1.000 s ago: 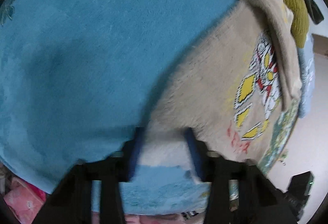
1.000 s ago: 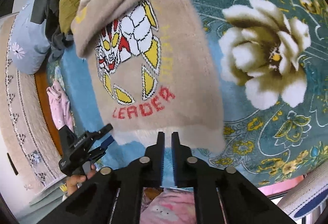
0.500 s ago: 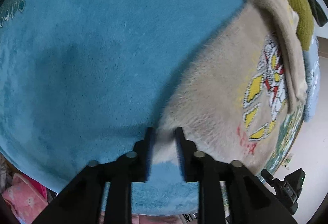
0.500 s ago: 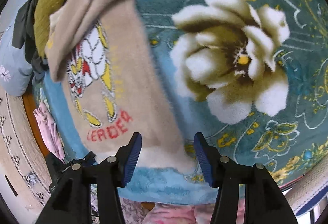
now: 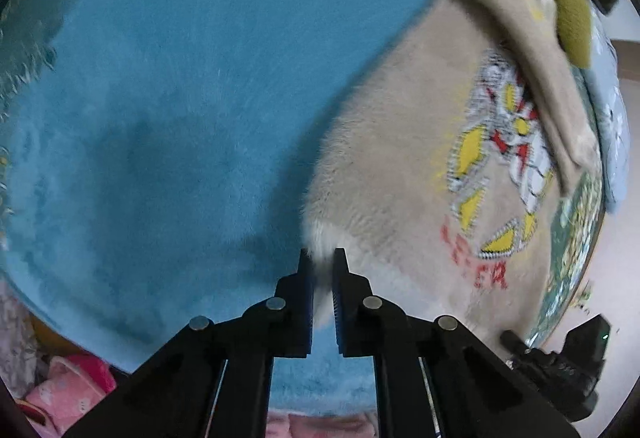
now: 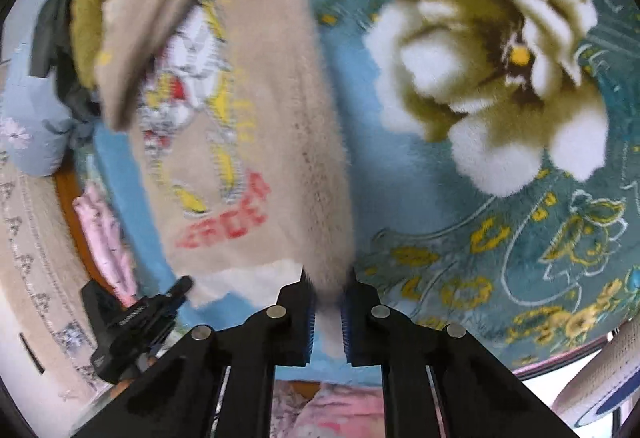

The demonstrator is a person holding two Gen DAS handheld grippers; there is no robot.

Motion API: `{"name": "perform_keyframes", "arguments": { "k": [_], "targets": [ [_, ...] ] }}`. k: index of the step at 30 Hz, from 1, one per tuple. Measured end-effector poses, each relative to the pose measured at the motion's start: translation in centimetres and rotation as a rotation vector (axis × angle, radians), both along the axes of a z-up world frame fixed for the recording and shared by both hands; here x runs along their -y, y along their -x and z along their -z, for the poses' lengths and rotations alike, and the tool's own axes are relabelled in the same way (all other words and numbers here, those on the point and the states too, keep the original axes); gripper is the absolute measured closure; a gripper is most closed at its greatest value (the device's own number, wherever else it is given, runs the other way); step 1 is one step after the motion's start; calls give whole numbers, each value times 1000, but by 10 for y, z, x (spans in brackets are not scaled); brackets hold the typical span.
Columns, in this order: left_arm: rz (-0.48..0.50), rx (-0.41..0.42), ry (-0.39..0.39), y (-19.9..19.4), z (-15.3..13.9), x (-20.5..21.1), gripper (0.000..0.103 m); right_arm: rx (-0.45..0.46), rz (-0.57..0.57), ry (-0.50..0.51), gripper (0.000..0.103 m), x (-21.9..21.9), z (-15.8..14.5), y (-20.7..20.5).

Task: Fold clothes

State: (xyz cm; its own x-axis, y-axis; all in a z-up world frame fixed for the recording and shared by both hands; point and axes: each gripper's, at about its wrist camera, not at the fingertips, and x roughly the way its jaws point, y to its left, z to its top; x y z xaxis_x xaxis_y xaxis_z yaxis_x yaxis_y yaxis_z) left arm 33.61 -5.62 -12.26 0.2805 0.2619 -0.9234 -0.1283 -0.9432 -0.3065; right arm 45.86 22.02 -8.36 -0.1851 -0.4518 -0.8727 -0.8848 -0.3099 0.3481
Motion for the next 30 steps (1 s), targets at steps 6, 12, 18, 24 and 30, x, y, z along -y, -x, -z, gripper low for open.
{"name": "perform_keyframes", "arguments": {
  "k": [6,12,18,24,30],
  "targets": [
    [117,-39,-38,-14,-56,-5,96,-77,-87,-35,93,-14,-68,11],
    [208,-6,-30,-50,-81,-7,96,-62,-140,-22,93,-19,-94,1],
    [128,79,-47,-40,-78,-2,96,-50,-60,56,93,-18,-81,-23],
    [28,78,-84,56,-118,-11,96,-73,17,90,93,-49,-78,7],
    [-73,84,-114,120,-102,-42,96,-75,97,132,93,-82,-70,42]
  ]
}}
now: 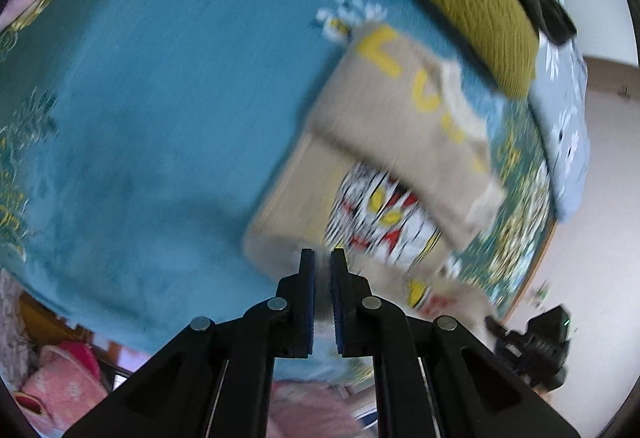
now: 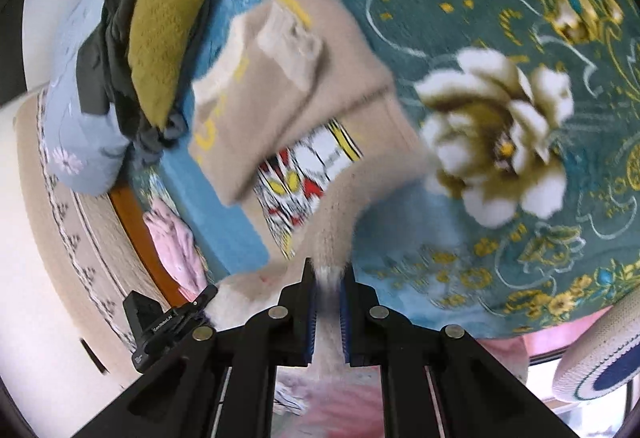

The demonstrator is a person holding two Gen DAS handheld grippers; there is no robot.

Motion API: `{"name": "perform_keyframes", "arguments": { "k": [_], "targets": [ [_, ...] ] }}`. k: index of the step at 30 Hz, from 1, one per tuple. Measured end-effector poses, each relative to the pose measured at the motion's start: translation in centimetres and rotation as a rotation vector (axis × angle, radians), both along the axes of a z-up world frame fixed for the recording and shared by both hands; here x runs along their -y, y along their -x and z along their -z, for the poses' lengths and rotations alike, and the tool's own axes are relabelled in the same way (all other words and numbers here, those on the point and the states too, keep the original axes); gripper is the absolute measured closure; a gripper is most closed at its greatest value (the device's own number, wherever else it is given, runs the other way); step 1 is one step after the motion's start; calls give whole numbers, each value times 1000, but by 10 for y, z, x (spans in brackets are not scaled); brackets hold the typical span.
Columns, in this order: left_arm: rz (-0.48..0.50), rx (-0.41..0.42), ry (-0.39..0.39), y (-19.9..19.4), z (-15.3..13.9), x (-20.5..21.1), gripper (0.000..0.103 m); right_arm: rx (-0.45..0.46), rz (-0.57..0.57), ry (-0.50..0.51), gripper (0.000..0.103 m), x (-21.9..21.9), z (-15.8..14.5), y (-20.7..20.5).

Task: Fold clothes

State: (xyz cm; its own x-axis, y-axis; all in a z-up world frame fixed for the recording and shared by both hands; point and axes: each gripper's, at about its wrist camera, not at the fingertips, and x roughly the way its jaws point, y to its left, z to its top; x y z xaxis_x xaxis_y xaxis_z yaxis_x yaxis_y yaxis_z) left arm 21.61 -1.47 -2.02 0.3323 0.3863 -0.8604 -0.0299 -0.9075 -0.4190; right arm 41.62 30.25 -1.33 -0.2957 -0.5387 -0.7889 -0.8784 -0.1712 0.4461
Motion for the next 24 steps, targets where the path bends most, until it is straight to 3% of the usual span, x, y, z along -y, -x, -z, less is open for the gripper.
{"name": "perform_keyframes", "arguments": {
  "k": [12,19,24],
  "targets": [
    [-119,15,-30,100,31,-81,96,26,177,53,93,-74,43,63],
    [-88,5,-2,133,54,-119,96,67,224,67,90,-104,76,87],
    [-137,18,7,147,72,-125,96,63,258,92,89,-117,91,90]
  ]
}}
